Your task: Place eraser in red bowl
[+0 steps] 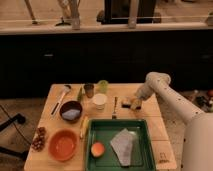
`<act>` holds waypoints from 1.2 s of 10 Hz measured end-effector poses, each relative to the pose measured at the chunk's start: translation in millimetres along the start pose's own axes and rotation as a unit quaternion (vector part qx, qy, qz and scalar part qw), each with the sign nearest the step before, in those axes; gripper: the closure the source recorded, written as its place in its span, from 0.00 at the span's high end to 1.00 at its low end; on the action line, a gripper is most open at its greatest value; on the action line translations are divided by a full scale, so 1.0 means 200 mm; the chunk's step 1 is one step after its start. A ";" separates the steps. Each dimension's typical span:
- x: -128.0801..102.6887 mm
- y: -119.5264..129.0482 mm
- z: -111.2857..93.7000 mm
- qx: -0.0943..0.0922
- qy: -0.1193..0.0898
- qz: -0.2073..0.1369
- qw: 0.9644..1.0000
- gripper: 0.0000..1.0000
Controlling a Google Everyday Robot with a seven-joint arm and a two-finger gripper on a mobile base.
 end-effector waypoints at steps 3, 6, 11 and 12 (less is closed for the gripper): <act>0.00 0.01 0.02 -0.008 0.005 -0.005 1.000 0.20; 0.00 0.02 0.01 -0.008 0.004 -0.006 1.000 0.00; 0.00 0.02 -0.05 0.011 -0.009 -0.010 1.000 0.00; -0.01 0.02 -0.07 0.015 -0.013 -0.012 1.000 0.00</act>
